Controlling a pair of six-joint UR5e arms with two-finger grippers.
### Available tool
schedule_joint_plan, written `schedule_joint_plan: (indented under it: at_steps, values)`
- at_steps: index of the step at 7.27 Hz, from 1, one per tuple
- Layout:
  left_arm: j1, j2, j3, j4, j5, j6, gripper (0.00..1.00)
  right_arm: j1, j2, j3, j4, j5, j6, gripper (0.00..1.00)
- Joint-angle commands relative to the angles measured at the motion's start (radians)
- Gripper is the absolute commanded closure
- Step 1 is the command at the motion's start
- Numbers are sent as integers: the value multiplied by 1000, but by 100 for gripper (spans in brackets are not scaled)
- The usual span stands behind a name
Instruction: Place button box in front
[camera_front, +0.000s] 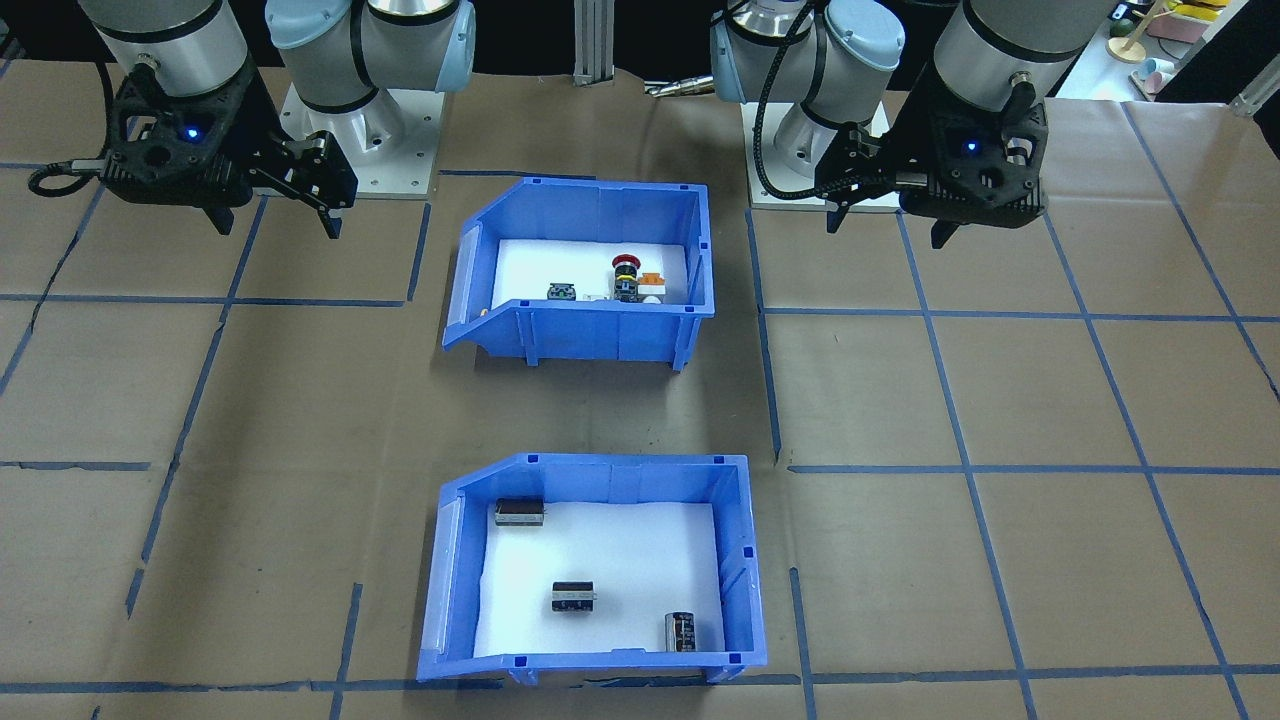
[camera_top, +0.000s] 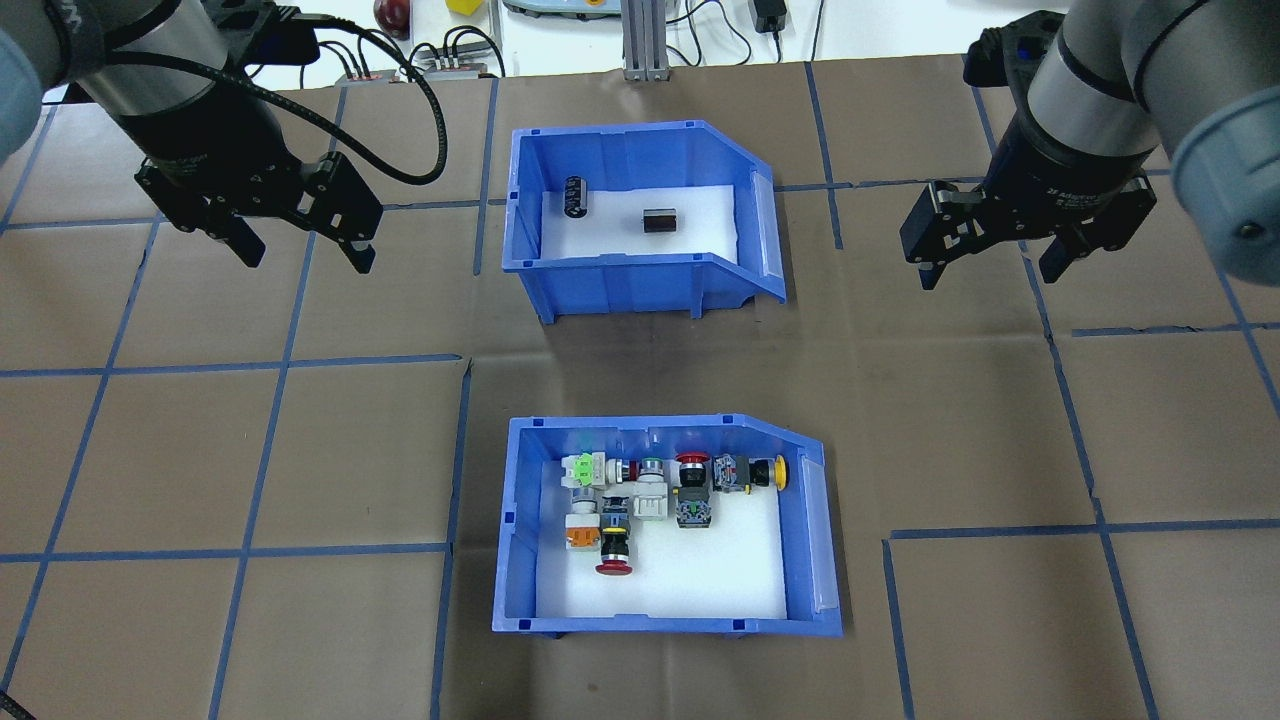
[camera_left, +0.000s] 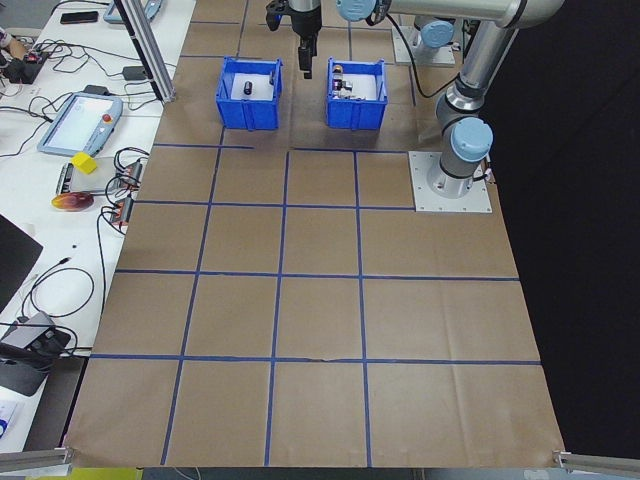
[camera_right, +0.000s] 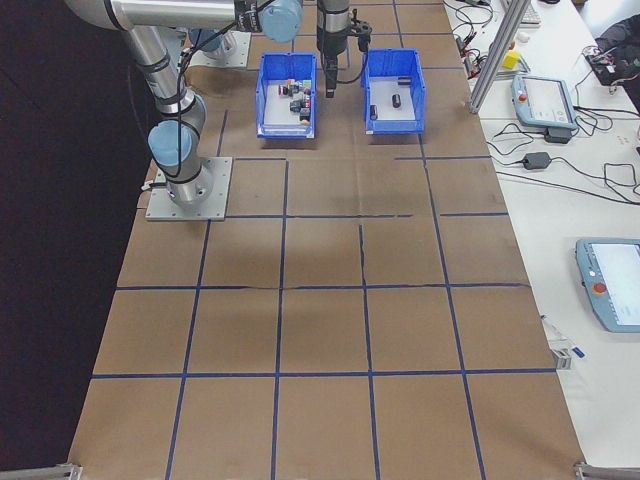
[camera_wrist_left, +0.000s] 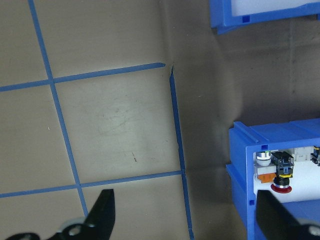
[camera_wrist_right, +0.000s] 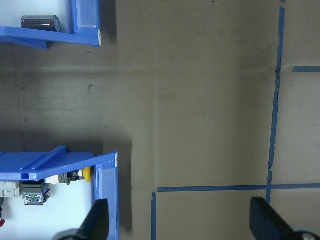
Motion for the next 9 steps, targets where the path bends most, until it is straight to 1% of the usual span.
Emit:
schedule_joint_plan:
  at_steps: [1,3,4,6,7,8,9]
  values:
    - [0,5,0,-2,1,0,1,1,2,-1,-1,0,2,0]
    - [0,7,5,-3,1,1,1,3,6,-15,4,-1,-37,0]
    - [0,7,5,-3,1,1,1,3,37,-30,-1,3,-116,0]
    - [0,8,3,-8,6,0,1,6,153,-130,5,0,-218,0]
    - [0,7,5,-16,6,0,1,8,204,-173,6,9,-299,0]
    - [0,4,11,-16,6,0,1,15,244,-200,-11,12,-459,0]
    - [5,2,26,-14,6,0,1,17,271,-204,-58,17,-602,0]
